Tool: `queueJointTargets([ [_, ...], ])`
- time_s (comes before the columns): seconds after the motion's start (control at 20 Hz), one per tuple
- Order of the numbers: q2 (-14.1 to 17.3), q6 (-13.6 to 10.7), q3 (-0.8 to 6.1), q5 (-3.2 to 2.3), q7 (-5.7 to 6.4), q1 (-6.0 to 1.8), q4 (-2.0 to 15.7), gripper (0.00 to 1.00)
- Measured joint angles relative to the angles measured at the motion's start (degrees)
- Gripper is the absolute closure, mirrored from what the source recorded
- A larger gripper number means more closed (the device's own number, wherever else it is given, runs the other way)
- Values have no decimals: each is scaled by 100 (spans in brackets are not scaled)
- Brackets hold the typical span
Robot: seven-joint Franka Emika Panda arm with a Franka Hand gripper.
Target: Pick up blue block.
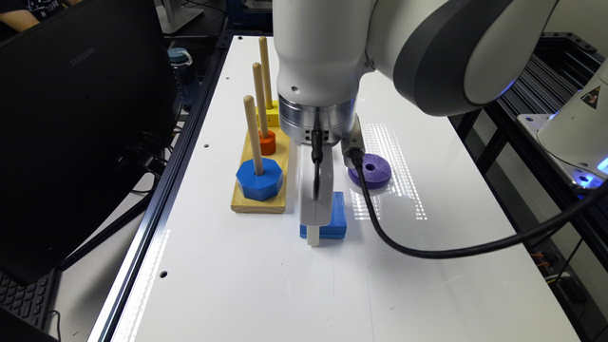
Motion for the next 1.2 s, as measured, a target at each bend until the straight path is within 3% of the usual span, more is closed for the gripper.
queueJointTargets([
  [0.5, 0, 0, 0, 0, 0, 0, 0, 0],
  [0.55, 0, 0, 0, 0, 0, 0, 0, 100],
  [1.2, -3, 0, 4, 0, 0, -4, 0, 100],
])
